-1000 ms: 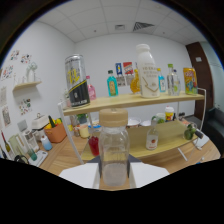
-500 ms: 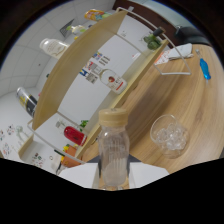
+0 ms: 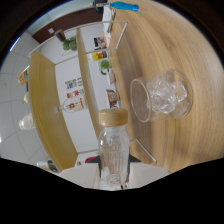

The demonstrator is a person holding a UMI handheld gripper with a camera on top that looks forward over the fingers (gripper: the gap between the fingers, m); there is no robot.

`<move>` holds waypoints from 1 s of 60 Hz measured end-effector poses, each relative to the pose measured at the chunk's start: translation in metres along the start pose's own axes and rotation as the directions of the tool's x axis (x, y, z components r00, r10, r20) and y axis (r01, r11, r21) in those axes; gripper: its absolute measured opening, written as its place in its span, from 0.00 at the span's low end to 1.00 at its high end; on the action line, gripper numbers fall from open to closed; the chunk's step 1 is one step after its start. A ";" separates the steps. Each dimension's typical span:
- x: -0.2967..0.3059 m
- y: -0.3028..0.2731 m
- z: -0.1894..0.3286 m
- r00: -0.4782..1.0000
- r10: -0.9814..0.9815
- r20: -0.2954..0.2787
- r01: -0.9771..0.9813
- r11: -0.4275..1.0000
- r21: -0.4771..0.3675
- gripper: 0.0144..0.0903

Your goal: Make me a cup of Mount Fuji.

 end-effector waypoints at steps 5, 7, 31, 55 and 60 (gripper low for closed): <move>0.000 -0.001 0.001 0.997 0.071 0.011 -0.071 0.997 -0.002 0.33; -0.001 -0.001 0.000 0.995 0.100 0.019 -0.099 0.995 -0.008 0.33; -0.011 0.008 -0.006 0.995 -0.095 -0.005 0.095 0.995 -0.044 0.33; -0.006 0.016 -0.004 0.133 -0.980 -0.150 0.982 0.150 -0.113 0.33; 0.023 0.013 0.003 -0.020 -0.988 -0.153 0.982 0.009 -0.186 0.33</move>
